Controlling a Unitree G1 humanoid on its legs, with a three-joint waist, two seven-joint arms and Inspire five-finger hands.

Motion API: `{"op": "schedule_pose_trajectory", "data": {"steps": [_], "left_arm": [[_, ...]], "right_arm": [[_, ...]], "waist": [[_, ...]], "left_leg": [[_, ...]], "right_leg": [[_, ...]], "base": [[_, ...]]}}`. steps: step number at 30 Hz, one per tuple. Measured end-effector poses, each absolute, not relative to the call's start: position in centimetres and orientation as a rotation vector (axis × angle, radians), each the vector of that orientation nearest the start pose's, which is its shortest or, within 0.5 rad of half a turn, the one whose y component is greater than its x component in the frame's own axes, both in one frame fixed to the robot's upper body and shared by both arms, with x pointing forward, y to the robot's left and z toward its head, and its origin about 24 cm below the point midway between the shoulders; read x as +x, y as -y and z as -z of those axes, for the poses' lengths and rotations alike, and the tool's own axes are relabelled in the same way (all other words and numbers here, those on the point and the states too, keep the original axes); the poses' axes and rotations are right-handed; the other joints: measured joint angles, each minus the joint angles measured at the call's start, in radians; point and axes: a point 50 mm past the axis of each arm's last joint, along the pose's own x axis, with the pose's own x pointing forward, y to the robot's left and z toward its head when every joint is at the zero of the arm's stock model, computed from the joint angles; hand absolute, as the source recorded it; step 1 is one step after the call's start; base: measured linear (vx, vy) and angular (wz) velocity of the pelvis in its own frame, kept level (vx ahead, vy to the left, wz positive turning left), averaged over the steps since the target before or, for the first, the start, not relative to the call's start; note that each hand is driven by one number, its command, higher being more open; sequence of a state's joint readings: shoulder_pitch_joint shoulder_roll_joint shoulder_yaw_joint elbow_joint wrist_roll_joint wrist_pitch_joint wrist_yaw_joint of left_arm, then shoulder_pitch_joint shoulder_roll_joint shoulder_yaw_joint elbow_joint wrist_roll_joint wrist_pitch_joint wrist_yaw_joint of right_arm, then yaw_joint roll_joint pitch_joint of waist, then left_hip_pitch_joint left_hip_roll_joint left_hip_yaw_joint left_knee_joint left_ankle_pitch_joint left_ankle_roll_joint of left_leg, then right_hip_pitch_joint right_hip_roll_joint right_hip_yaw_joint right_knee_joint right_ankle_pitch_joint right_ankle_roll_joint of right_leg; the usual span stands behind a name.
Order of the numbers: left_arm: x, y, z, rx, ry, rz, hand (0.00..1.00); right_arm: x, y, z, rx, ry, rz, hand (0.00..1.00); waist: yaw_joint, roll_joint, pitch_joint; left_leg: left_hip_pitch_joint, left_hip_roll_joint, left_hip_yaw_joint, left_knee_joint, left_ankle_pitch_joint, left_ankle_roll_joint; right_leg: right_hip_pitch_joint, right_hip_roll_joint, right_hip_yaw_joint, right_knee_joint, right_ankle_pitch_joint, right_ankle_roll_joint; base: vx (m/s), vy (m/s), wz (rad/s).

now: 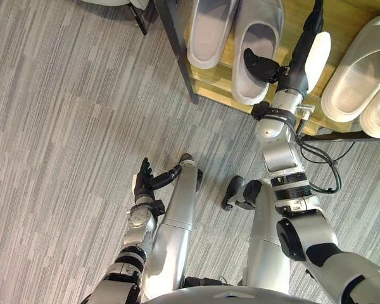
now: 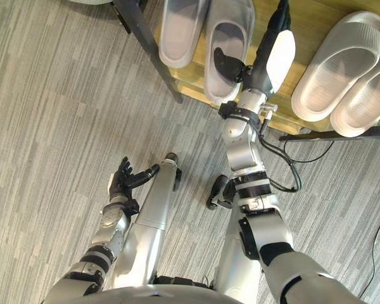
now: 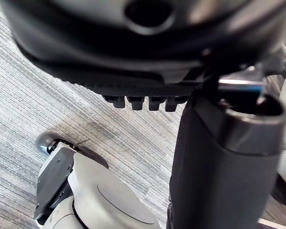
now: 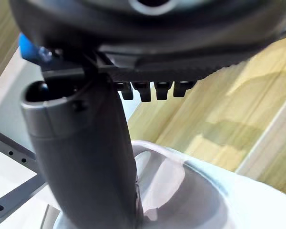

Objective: Organize the slippers on the shoe rack

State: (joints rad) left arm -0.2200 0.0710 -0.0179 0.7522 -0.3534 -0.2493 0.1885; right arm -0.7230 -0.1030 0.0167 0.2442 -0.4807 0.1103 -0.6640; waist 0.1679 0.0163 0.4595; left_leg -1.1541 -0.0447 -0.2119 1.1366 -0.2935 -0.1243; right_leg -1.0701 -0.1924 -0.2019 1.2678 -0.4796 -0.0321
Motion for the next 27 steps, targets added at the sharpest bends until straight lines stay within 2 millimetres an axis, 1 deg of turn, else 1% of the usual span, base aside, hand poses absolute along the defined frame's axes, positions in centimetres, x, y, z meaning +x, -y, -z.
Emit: {"op": "schedule_pose_trajectory", "data": {"steps": [6, 16, 19, 22, 25, 26, 27], "left_arm": [[26.4, -17.4, 5.0, -0.215, -0.314, -0.280, 1.00], [26.3, -17.7, 5.2, -0.239, -0.325, -0.311, 1.00], [26.2, -18.1, 5.1, -0.240, -0.321, -0.327, 1.00], [26.2, -18.5, 5.1, -0.241, -0.319, -0.345, 1.00], [26.2, -18.8, 5.1, -0.244, -0.318, -0.359, 1.00], [26.2, -18.9, 5.1, -0.246, -0.323, -0.361, 1.00], [26.2, -18.9, 5.1, -0.246, -0.323, -0.362, 1.00]], "right_arm": [[33.6, 14.2, -20.0, -0.452, 0.583, 0.636, 1.00], [30.7, 14.2, -18.4, -0.350, 0.602, 0.662, 1.00], [30.1, 13.7, -18.1, -0.297, 0.615, 0.648, 1.00], [29.6, 13.1, -17.7, -0.210, 0.619, 0.603, 1.00], [29.3, 12.1, -16.5, -0.122, 0.575, 0.509, 1.00], [29.2, 11.6, -16.1, -0.070, 0.551, 0.447, 1.00], [29.2, 11.3, -15.9, -0.047, 0.541, 0.425, 1.00]], "waist": [[-0.004, 0.000, 0.000], [-0.017, -0.003, 0.002], [-0.021, -0.012, 0.006], [-0.025, -0.021, 0.012], [-0.030, -0.035, 0.019], [-0.031, -0.037, 0.020], [-0.031, -0.037, 0.020]], "left_leg": [[0.001, 0.007, 0.001, -0.001, -0.002, 0.000], [0.040, 0.020, 0.006, -0.032, -0.003, 0.000], [0.049, 0.029, 0.010, -0.033, -0.007, 0.001], [0.054, 0.039, 0.015, -0.034, -0.010, 0.003], [0.070, 0.040, 0.017, -0.037, -0.011, 0.004], [0.072, 0.040, 0.017, -0.038, -0.012, 0.005], [0.072, 0.040, 0.017, -0.039, -0.012, 0.005]], "right_leg": [[0.003, 0.007, -0.001, -0.007, 0.001, 0.002], [0.039, 0.020, 0.002, -0.045, 0.010, 0.010], [0.046, 0.027, 0.006, -0.052, 0.012, 0.014], [0.050, 0.036, 0.011, -0.060, 0.017, 0.022], [0.067, 0.038, 0.011, -0.066, 0.018, 0.023], [0.069, 0.037, 0.011, -0.067, 0.018, 0.024], [0.069, 0.037, 0.012, -0.068, 0.018, 0.024]], "base": [[0.01, 0.006, -0.01], [0.01, 0.014, -0.02], [0.02, 0.028, -0.09], [0.01, 0.038, -0.11], [0.01, 0.036, -0.02], [0.00, 0.000, 0.00], [0.00, 0.034, 0.00]]}}
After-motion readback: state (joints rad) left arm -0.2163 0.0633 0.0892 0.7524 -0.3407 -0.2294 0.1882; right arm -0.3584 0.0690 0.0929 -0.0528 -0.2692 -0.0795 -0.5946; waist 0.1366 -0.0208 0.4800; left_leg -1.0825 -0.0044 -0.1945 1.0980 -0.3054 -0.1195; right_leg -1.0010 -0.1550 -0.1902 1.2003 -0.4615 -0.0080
